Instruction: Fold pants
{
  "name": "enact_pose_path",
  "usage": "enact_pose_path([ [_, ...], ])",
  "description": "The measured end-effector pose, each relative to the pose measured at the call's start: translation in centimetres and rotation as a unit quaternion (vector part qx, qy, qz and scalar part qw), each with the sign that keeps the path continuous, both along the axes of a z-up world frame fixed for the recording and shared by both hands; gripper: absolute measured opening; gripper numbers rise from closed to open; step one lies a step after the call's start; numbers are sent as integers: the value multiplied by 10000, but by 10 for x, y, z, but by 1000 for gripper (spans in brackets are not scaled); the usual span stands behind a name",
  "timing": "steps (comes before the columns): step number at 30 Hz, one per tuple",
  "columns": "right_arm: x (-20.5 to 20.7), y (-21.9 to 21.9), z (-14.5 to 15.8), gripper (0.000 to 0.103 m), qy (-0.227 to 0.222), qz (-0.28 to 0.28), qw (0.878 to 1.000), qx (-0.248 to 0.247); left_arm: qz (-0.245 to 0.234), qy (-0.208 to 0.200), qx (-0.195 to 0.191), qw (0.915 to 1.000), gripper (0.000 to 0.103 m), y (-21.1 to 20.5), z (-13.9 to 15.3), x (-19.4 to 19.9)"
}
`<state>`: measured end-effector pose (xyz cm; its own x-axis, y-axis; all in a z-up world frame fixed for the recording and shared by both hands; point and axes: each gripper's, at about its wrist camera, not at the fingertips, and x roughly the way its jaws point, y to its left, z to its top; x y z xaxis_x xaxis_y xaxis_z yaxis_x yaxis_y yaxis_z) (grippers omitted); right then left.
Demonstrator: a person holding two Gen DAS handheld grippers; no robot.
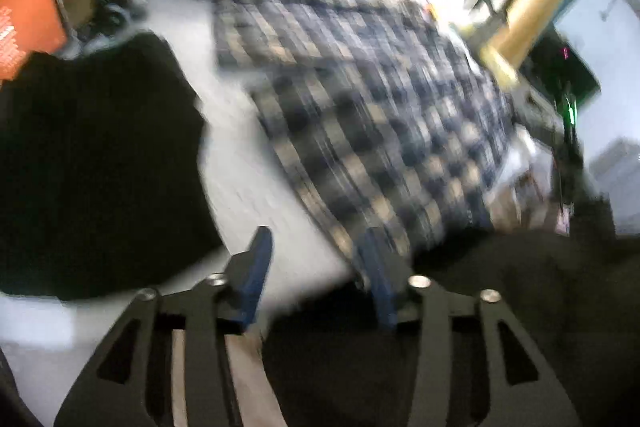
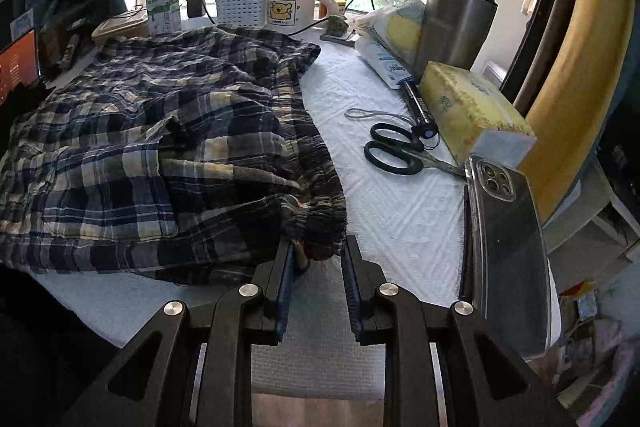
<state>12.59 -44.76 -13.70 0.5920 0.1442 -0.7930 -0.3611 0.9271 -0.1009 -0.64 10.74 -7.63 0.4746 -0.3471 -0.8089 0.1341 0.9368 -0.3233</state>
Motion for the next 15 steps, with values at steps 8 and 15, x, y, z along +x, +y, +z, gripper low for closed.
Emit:
enact_pose_path([
  [8, 5, -8, 22, 63, -218, -93, 9984, 515, 702, 51, 57, 9975, 57, 12, -40, 107],
  [15, 43, 0, 39, 63, -413, -8, 9973, 600, 440, -147, 503, 9977, 63, -18, -49, 110],
])
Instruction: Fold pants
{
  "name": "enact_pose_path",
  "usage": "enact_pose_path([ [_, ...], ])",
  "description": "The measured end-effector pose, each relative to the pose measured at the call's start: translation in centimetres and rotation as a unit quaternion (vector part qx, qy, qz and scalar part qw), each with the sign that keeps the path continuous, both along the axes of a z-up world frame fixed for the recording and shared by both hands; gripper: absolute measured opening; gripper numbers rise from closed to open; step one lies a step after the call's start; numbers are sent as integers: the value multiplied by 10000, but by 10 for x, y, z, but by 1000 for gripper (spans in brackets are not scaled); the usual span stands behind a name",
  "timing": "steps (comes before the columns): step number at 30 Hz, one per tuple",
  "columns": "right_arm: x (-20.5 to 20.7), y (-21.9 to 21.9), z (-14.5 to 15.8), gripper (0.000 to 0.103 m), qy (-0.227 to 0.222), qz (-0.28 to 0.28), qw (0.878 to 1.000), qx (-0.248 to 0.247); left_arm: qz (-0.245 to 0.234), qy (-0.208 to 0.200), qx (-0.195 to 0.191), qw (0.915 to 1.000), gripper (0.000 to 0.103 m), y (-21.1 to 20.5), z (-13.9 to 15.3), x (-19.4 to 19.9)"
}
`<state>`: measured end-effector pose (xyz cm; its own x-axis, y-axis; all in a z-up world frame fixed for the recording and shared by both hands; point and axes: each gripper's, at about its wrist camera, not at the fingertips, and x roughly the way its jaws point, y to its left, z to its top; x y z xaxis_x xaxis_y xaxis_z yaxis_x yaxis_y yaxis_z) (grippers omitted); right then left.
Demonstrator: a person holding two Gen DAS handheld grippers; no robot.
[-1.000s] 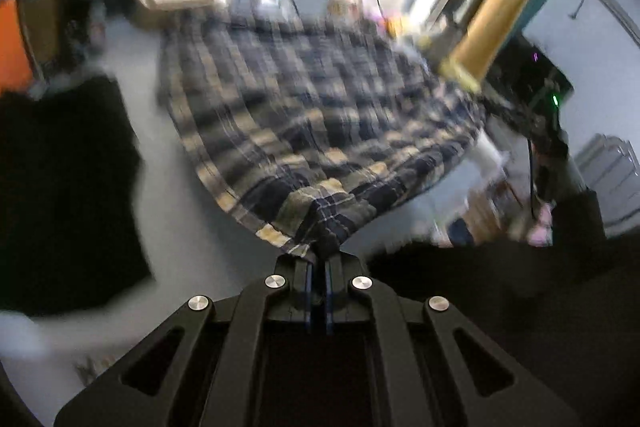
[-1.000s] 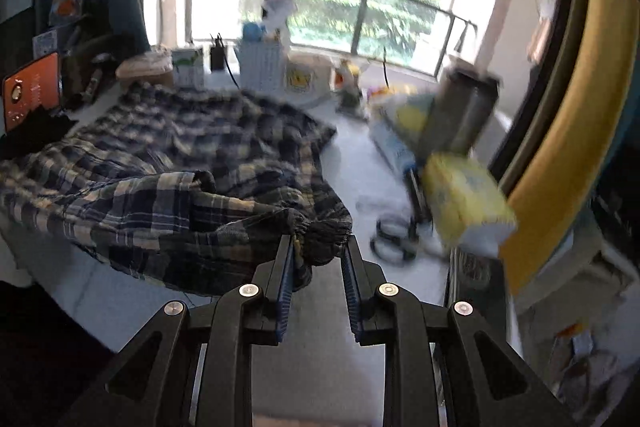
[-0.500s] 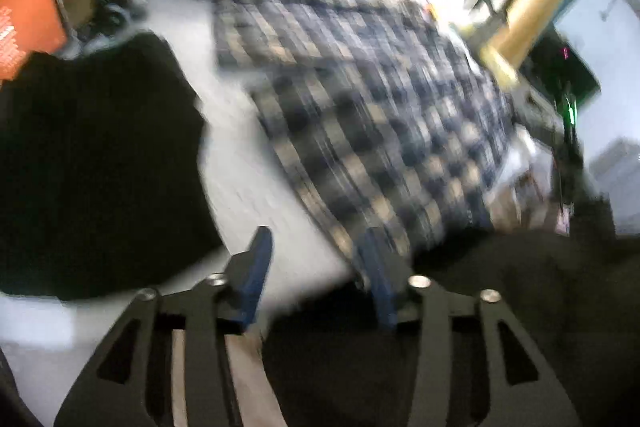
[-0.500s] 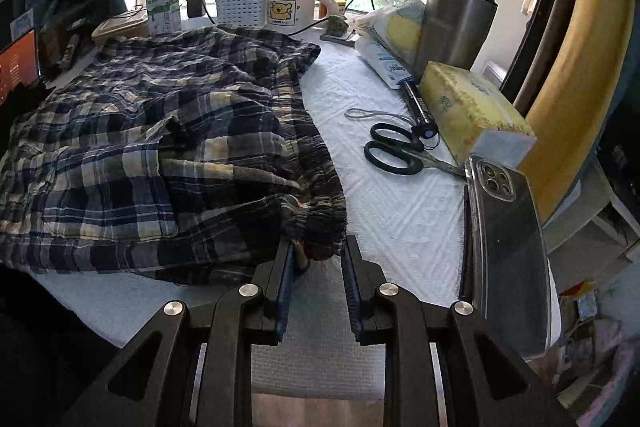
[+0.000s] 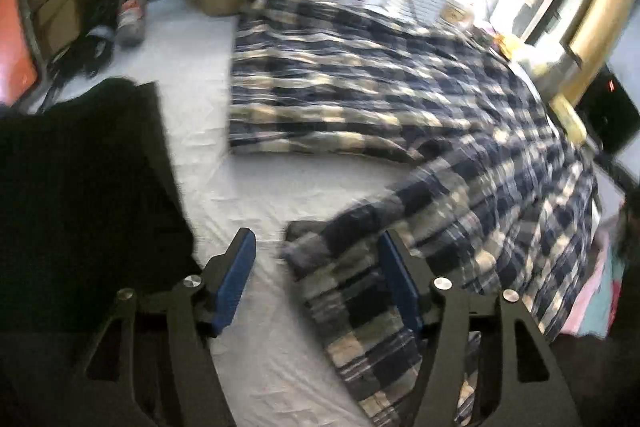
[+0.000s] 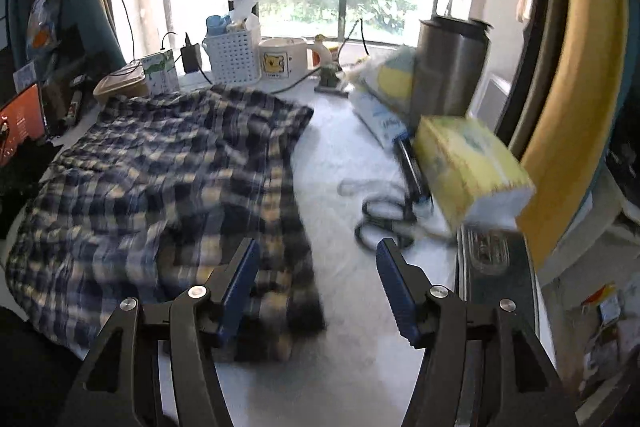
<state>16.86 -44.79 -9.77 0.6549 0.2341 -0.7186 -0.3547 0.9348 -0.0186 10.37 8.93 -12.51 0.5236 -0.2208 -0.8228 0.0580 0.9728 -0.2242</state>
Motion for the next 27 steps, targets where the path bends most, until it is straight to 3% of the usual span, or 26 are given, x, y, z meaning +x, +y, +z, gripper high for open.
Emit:
enact_pose_path([
  [1, 10, 5, 2, 63, -29, 83, 10000, -30, -124, -84, 72, 9999, 58, -5, 0, -4],
  [2, 17, 9, 3, 63, -43, 155, 9999, -41, -222, -160, 140, 9995, 32, -9, 1, -8],
  [3, 25, 13, 3, 63, -38, 238, 9997, -53, -358, -174, 298, 9988, 14, -16, -1, -12],
  [6, 53, 29, -1, 63, 41, 472, 9988, -112, -314, -348, 578, 9972, 7, -23, 2, -13],
  [10, 89, 54, -12, 62, 274, 850, 9960, -102, 130, -851, 957, 9917, 7, -17, 23, -7],
  [13, 116, 73, -18, 62, 418, 1059, 9932, -259, 94, -1033, 1251, 9867, 7, -15, 32, 5],
  [19, 183, 88, -31, 62, 869, 908, 9920, -69, -143, -229, 1350, 9905, 13, -8, 7, 43],
  [21, 205, 88, -39, 62, 1027, 827, 9913, 6, -34, -265, 1265, 9916, 36, -2, 8, 44],
  [23, 221, 88, -48, 61, 1176, 768, 9900, 104, 139, -317, 1104, 9933, 44, 9, 11, 44],
  [24, 228, 89, -53, 38, 1238, 758, 9893, 133, 248, -364, 998, 9940, 44, 17, 13, 45],
  [25, 232, 92, -59, 28, 1289, 782, 9885, 145, 306, -377, 943, 9944, 44, 21, 14, 47],
  [27, 235, 100, -62, 21, 1161, 832, 9897, 40, 384, -397, 935, 9941, 44, 25, 16, 50],
])
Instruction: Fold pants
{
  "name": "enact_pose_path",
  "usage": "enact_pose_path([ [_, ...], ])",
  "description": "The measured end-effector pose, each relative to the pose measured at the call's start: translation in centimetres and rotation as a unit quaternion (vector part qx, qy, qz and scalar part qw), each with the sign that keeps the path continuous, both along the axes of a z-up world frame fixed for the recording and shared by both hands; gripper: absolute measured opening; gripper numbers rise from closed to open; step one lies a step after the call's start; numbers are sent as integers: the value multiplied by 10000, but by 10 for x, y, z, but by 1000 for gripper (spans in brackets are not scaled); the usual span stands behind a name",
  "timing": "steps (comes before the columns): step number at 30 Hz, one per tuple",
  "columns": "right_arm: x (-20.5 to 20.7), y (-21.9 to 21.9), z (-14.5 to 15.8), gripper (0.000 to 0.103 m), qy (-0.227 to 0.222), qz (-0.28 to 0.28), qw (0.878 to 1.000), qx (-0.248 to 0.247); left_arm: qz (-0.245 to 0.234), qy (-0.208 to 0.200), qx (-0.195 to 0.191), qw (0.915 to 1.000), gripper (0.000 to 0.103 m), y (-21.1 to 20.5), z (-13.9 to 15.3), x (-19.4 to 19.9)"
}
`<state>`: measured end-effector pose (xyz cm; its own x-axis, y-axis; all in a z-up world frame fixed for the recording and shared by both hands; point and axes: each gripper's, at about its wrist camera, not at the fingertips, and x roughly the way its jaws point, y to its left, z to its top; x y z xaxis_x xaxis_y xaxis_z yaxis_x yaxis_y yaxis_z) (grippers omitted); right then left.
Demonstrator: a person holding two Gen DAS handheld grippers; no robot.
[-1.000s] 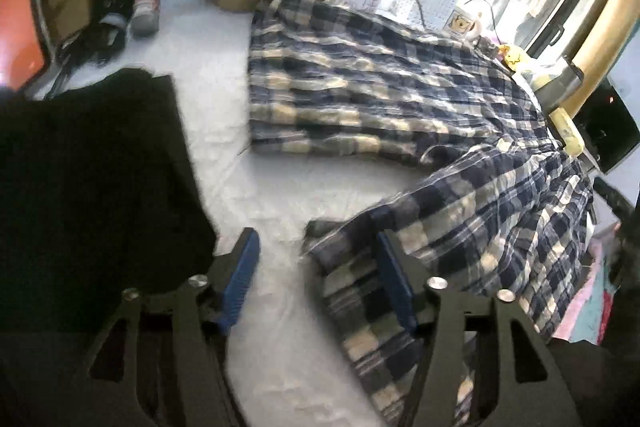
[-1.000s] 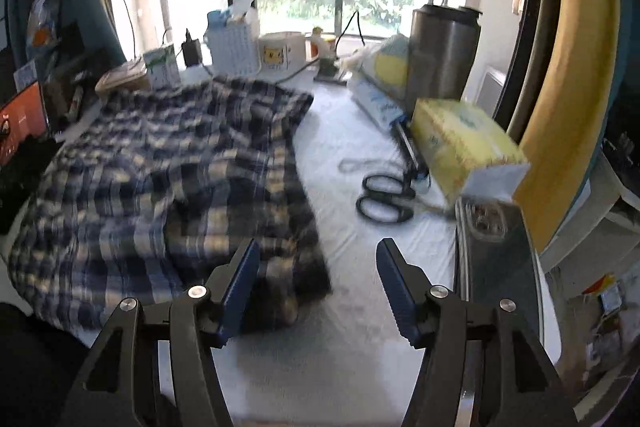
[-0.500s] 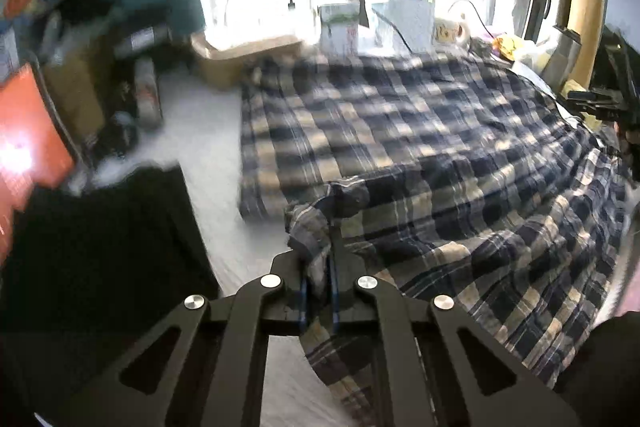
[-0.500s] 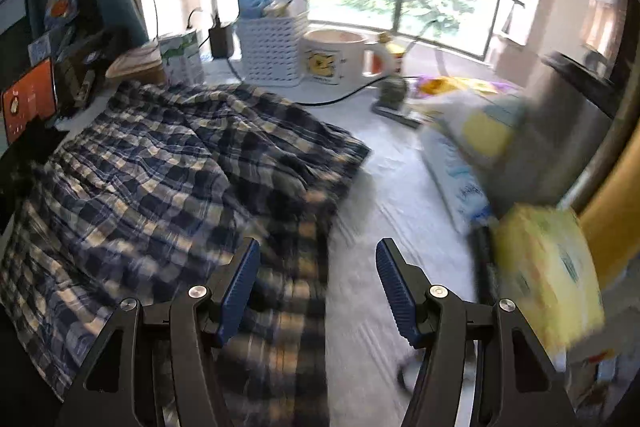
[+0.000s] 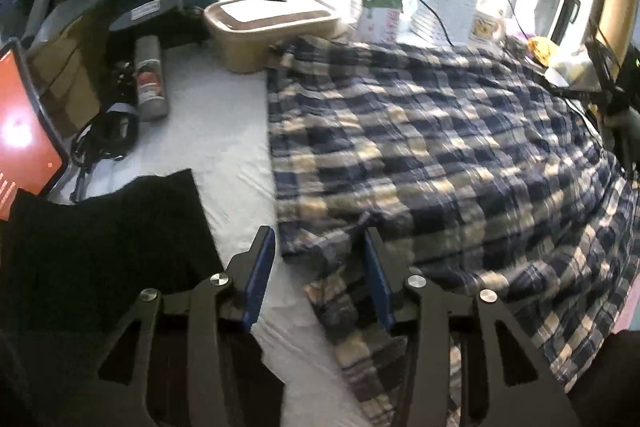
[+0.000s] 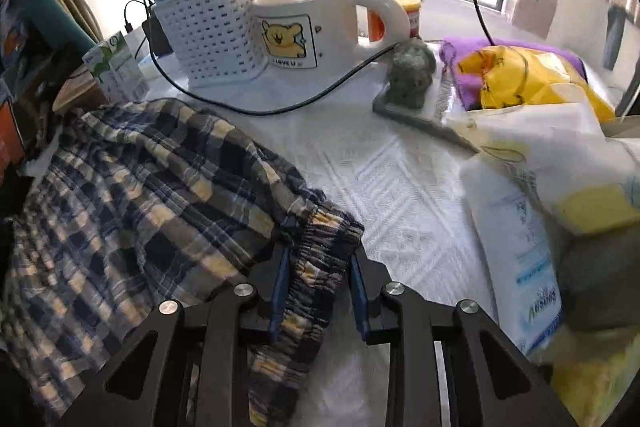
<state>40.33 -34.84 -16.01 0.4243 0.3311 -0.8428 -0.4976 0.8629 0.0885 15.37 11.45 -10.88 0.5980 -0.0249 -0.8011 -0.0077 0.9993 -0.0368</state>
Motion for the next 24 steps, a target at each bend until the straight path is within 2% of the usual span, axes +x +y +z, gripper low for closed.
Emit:
enact_pose_path([
  [5, 9, 16, 1, 21, -653, -172, 9936, -903, 54, -142, -61, 9999, 44, 5, 6, 2],
  [8, 8, 19, 1, 22, -790, -185, 9902, -1136, -11, -227, -148, 9996, 46, 4, 10, -5],
  [11, -12, 15, 18, 32, -979, -110, 9889, -1109, -37, -344, -274, 9990, 61, 1, 13, -22],
  [13, -34, 8, 33, 54, -1124, -64, 9887, -989, -35, -396, -393, 9984, 61, -1, 13, -40],
  [14, -47, 3, 41, 69, -1191, -63, 9887, -914, -23, -399, -408, 9984, 62, -3, 13, -43],
  [19, -124, -24, 69, 71, -1450, -89, 9862, -790, -111, -506, -454, 9976, 62, -20, 15, -80],
  [24, -186, -39, 71, 71, -1543, -194, 9835, -923, -354, -668, -570, 9955, 62, -41, 16, -109],
])
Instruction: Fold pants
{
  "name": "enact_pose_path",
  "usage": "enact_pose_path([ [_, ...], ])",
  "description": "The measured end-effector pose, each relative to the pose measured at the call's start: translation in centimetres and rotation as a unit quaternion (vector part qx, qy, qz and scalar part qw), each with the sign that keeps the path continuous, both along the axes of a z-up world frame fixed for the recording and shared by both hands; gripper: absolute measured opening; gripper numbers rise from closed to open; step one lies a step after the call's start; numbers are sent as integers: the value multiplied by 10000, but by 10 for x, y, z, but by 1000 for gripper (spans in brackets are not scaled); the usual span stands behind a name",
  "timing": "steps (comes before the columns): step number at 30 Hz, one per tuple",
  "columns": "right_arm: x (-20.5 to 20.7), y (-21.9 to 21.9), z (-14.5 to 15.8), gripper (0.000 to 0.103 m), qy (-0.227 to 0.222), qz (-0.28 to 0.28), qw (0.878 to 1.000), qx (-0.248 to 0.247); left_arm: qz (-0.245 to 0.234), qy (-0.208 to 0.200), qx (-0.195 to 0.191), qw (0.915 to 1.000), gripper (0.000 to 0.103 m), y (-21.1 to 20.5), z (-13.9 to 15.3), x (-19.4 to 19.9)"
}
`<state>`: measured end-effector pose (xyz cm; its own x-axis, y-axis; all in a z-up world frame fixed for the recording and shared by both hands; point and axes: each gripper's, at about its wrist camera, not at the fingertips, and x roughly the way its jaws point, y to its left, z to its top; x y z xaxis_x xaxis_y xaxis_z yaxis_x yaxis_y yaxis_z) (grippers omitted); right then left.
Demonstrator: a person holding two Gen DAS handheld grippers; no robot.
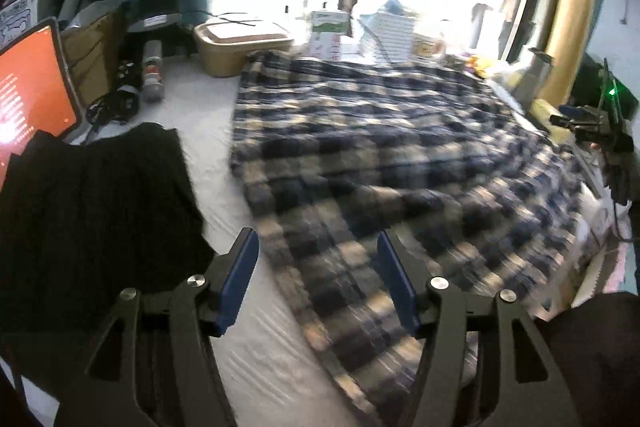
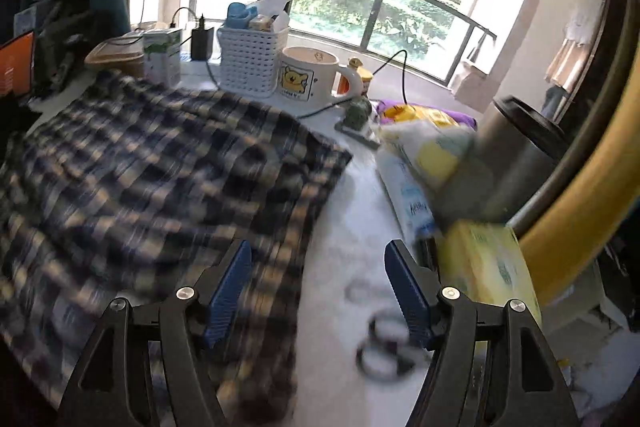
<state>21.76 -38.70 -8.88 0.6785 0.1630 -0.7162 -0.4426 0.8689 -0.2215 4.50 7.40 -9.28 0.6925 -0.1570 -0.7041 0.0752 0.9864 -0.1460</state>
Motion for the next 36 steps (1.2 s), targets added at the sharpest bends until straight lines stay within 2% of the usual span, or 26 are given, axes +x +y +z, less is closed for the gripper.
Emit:
enact_pose_path([
  [4, -39, -8, -3, 71, -11, -123, 9999, -70, -385, -24, 108, 9992, 62, -23, -6, -20],
  [8, -72, -13, -7, 71, -19, -276, 9996, 65, -641, 1, 208, 9977, 62, -41, -11, -39],
  [13, -109, -17, -14, 71, -17, -364, 9992, 188, -681, 15, 71, 9977, 62, -48, -13, -60],
  [16, -123, -23, -22, 71, -15, -455, 9989, 117, -712, 4, 205, 9973, 62, -52, -13, -70],
  [18, -128, -29, -25, 71, 4, -540, 9984, 181, -792, 59, 205, 9966, 62, -54, -15, -74],
  [21, -129, -38, -28, 71, -19, -659, 9976, 192, -827, 170, 555, 9949, 62, -60, -23, -75],
  [26, -126, -48, -30, 71, -52, -770, 9969, 121, -981, 371, 772, 9915, 62, -66, -37, -74],
  [28, -124, -51, -35, 71, -25, -756, 9971, 111, -877, 288, 914, 9915, 62, -69, -41, -71],
  [32, -118, -46, -49, 71, 39, -615, 9980, -150, -814, 185, 845, 9929, 62, -67, -43, -65],
  [34, -117, -39, -56, 71, -3, -466, 9980, -416, -849, 81, 900, 9923, 45, -68, -43, -66],
  [35, -116, -34, -58, 71, -46, -382, 9978, -541, -885, 61, 864, 9923, 26, -67, -43, -66],
  [36, -115, -30, -58, 71, -104, -297, 9975, -628, -866, 53, 869, 9924, 14, -67, -42, -65],
])
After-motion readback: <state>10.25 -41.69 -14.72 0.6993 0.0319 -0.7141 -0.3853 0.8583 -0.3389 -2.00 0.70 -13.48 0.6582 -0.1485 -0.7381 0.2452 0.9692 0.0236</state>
